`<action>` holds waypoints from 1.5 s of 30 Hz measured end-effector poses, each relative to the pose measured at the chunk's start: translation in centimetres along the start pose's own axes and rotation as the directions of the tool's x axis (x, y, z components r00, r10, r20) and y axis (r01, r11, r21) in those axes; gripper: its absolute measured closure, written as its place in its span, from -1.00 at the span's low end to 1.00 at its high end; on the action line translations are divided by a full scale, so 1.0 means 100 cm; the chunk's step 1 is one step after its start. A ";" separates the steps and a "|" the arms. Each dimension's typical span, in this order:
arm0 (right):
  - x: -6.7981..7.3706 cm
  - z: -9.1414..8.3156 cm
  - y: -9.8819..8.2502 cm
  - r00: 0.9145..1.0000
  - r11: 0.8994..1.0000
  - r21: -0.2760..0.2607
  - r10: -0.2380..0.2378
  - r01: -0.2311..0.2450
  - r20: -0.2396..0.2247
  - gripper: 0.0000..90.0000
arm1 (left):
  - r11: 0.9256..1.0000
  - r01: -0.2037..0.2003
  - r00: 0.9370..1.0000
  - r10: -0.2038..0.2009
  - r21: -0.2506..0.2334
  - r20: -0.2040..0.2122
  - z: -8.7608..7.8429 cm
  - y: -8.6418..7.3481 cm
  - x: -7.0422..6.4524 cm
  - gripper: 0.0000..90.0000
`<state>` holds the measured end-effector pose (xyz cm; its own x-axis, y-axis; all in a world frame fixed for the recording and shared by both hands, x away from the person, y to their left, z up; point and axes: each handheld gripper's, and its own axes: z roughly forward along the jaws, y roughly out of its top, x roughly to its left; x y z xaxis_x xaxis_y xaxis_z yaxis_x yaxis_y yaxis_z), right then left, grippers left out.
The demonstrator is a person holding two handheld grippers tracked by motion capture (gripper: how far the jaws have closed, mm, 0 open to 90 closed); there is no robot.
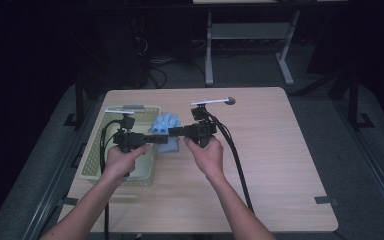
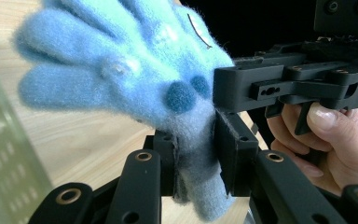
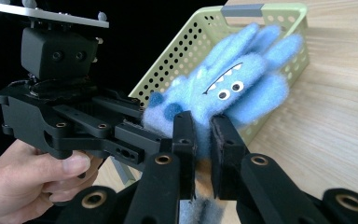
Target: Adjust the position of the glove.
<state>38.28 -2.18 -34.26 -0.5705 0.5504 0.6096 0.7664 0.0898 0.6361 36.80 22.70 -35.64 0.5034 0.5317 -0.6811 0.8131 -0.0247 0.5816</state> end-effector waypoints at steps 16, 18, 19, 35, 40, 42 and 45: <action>0.013 0.030 0.009 0.999 1.000 0.011 -0.001 0.001 -0.041 0.81 | 0.999 0.015 1.000 -0.016 -0.031 -0.015 -0.030 -0.001 0.017 0.57; 0.015 0.035 0.011 0.999 1.000 0.012 0.000 0.000 -0.047 0.81 | 0.999 0.017 1.000 -0.017 -0.036 -0.017 -0.035 -0.002 0.020 0.57; 0.015 0.036 0.011 0.999 1.000 0.014 -0.004 0.004 -0.050 0.81 | 0.999 0.019 1.000 -0.020 -0.038 -0.019 -0.037 -0.002 0.022 0.57; 0.029 0.070 0.016 0.995 1.000 0.022 0.013 -0.011 -0.102 0.82 | 0.997 0.040 0.998 -0.043 -0.060 -0.037 -0.069 -0.005 0.040 0.57; 0.033 0.079 0.018 0.993 1.000 0.014 0.018 -0.016 -0.119 0.82 | 0.996 0.045 0.998 -0.048 -0.073 -0.041 -0.078 -0.006 0.044 0.57; 0.033 0.082 0.017 0.992 1.000 0.006 0.018 -0.017 -0.126 0.82 | 0.997 0.045 0.998 -0.048 -0.069 -0.050 -0.082 -0.005 0.045 0.57; 0.034 0.087 0.017 0.991 1.000 0.002 0.023 -0.023 -0.135 0.82 | 0.997 0.040 0.997 -0.044 -0.065 -0.058 -0.086 -0.005 0.048 0.57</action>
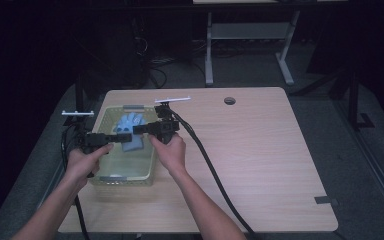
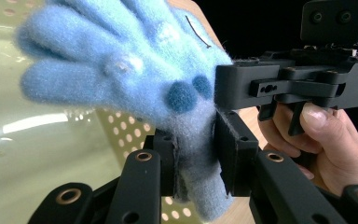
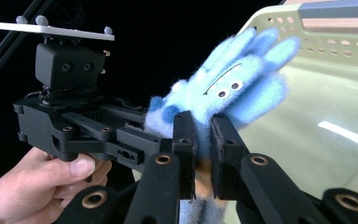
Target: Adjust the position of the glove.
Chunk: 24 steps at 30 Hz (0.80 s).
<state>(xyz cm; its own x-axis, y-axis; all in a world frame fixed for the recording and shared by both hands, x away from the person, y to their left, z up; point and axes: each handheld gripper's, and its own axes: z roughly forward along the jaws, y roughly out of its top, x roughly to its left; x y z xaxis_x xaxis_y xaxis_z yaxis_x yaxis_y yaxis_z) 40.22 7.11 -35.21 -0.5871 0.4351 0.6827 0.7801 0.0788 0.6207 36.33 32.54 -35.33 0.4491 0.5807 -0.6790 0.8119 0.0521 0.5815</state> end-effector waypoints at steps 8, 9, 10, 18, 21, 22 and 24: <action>0.002 0.011 0.002 1.000 1.000 -0.004 0.016 -0.016 -0.016 0.82 | 1.000 -0.007 1.000 0.007 0.007 -0.017 -0.008 0.004 0.007 0.56; 0.002 0.013 0.002 1.000 1.000 -0.003 0.010 -0.010 -0.012 0.82 | 1.000 -0.010 1.000 0.010 0.009 -0.020 -0.009 0.004 0.007 0.56; 0.002 0.014 0.002 1.000 1.000 -0.001 0.013 -0.013 -0.015 0.82 | 1.000 -0.004 1.000 0.004 0.009 -0.020 -0.009 0.004 0.008 0.56; 0.000 0.027 0.002 1.000 1.000 0.014 0.019 -0.019 -0.017 0.82 | 1.000 0.006 1.000 -0.005 0.018 -0.029 -0.014 0.003 0.019 0.56; -0.002 0.031 0.001 1.000 1.000 0.023 0.019 -0.019 -0.010 0.82 | 1.000 -0.003 0.999 0.004 0.032 -0.049 -0.014 0.002 0.021 0.55; -0.003 0.033 0.001 1.000 1.000 0.026 0.017 -0.017 -0.010 0.81 | 0.999 -0.006 0.999 0.007 0.035 -0.052 -0.014 0.002 0.021 0.55; -0.005 0.036 0.000 1.000 0.999 0.034 0.016 -0.016 -0.005 0.81 | 0.999 -0.003 0.998 0.005 0.040 -0.058 -0.013 0.001 0.023 0.55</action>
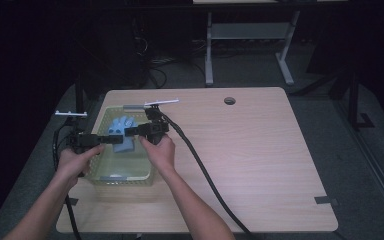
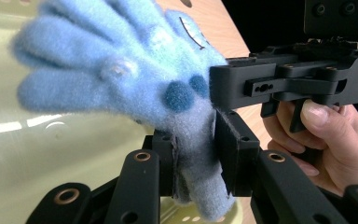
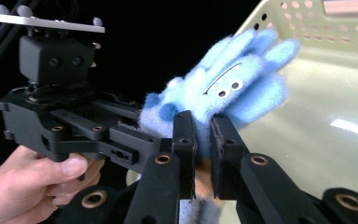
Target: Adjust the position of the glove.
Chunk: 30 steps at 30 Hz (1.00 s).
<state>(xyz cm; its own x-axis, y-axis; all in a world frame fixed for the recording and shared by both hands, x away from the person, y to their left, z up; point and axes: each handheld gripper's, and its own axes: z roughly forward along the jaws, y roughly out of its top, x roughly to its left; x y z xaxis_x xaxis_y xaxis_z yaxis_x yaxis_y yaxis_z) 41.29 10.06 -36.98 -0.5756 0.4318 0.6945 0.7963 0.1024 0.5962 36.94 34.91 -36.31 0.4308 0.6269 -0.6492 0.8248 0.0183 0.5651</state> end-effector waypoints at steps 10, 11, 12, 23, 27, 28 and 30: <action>-0.011 0.015 -0.007 1.000 0.999 0.042 0.019 -0.019 0.014 0.81 | 0.999 0.023 1.000 -0.023 0.033 -0.013 0.006 -0.008 0.016 0.55; -0.012 0.016 -0.008 1.000 0.999 0.046 0.020 -0.021 0.017 0.81 | 0.999 0.022 1.000 -0.022 0.040 -0.014 0.007 -0.009 0.018 0.55; -0.014 0.018 -0.009 1.000 0.999 0.046 0.020 -0.021 0.019 0.81 | 0.999 0.025 1.000 -0.024 0.042 -0.016 0.008 -0.010 0.019 0.55; -0.026 0.030 -0.019 0.998 0.996 0.083 0.040 -0.044 0.043 0.81 | 0.995 0.032 0.998 -0.027 0.099 -0.052 0.019 -0.015 0.028 0.55; -0.027 0.032 -0.021 0.998 0.994 0.097 0.038 -0.044 0.058 0.81 | 0.993 0.060 0.997 -0.054 0.105 -0.057 0.022 -0.019 0.032 0.55; -0.028 0.033 -0.022 0.997 0.994 0.102 0.038 -0.044 0.061 0.81 | 0.992 0.064 0.997 -0.058 0.109 -0.060 0.023 -0.020 0.033 0.55; -0.028 0.035 -0.023 0.997 0.993 0.111 0.034 -0.041 0.071 0.81 | 0.991 0.065 0.996 -0.057 0.116 -0.068 0.024 -0.020 0.034 0.55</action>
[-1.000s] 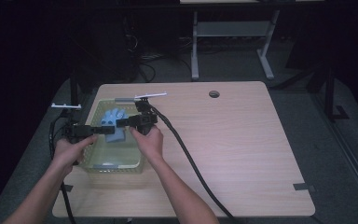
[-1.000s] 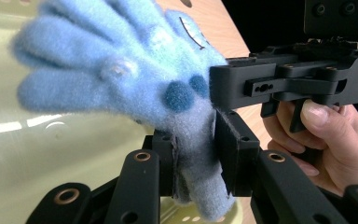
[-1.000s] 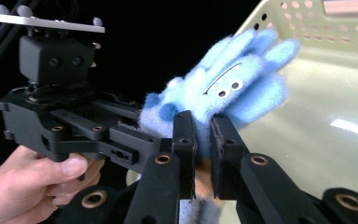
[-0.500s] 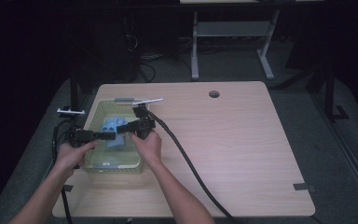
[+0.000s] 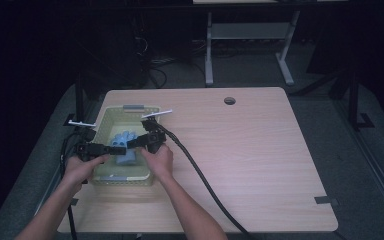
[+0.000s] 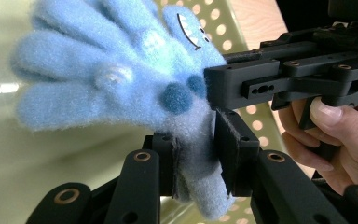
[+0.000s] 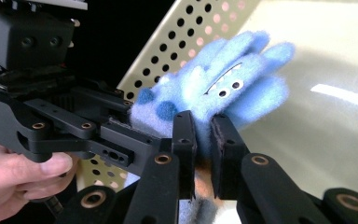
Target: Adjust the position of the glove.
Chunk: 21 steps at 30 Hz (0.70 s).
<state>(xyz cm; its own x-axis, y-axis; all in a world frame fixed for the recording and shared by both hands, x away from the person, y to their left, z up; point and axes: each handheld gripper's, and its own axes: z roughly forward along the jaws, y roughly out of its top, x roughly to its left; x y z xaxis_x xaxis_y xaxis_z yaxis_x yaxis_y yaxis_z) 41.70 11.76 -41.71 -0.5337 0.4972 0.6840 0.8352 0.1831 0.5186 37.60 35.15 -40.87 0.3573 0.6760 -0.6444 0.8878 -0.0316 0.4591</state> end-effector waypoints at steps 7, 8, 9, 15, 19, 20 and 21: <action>-0.004 0.007 -0.002 1.000 0.999 0.031 -0.011 0.010 0.025 0.80 | 0.999 0.011 1.000 -0.010 0.041 -0.020 0.004 0.000 0.003 0.55; -0.004 0.008 -0.002 1.000 0.999 0.036 -0.006 0.005 0.024 0.80 | 0.999 0.011 1.000 -0.010 0.043 -0.024 0.004 0.001 0.003 0.55; -0.004 0.008 -0.002 1.000 0.999 0.036 -0.007 0.006 0.026 0.80 | 0.999 0.010 1.000 -0.009 0.047 -0.028 0.004 0.001 0.003 0.55; -0.001 0.011 -0.001 0.998 0.999 0.047 -0.023 0.020 0.056 0.79 | 0.997 0.011 0.998 -0.006 0.074 -0.054 0.007 0.003 0.003 0.55; 0.002 0.013 -0.001 0.995 0.998 0.063 -0.037 0.031 0.090 0.77 | 0.996 0.010 0.997 -0.004 0.083 -0.071 0.008 0.004 0.004 0.56; 0.002 0.013 -0.001 0.994 0.997 0.061 -0.048 0.042 0.097 0.77 | 0.996 0.013 0.997 -0.007 0.085 -0.074 0.008 0.004 0.003 0.56; 0.003 0.014 -0.001 0.993 0.997 0.065 -0.053 0.047 0.102 0.77 | 0.996 0.013 0.997 -0.006 0.091 -0.077 0.009 0.005 0.004 0.56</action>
<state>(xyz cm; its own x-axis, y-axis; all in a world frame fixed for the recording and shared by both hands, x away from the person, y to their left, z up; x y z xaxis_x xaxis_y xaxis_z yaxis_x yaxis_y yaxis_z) 41.67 13.04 -42.28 -0.5610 0.5710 0.5993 0.8162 0.2607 0.5157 38.40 34.74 -41.41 0.3283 0.7308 -0.5985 0.9151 -0.0891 0.3932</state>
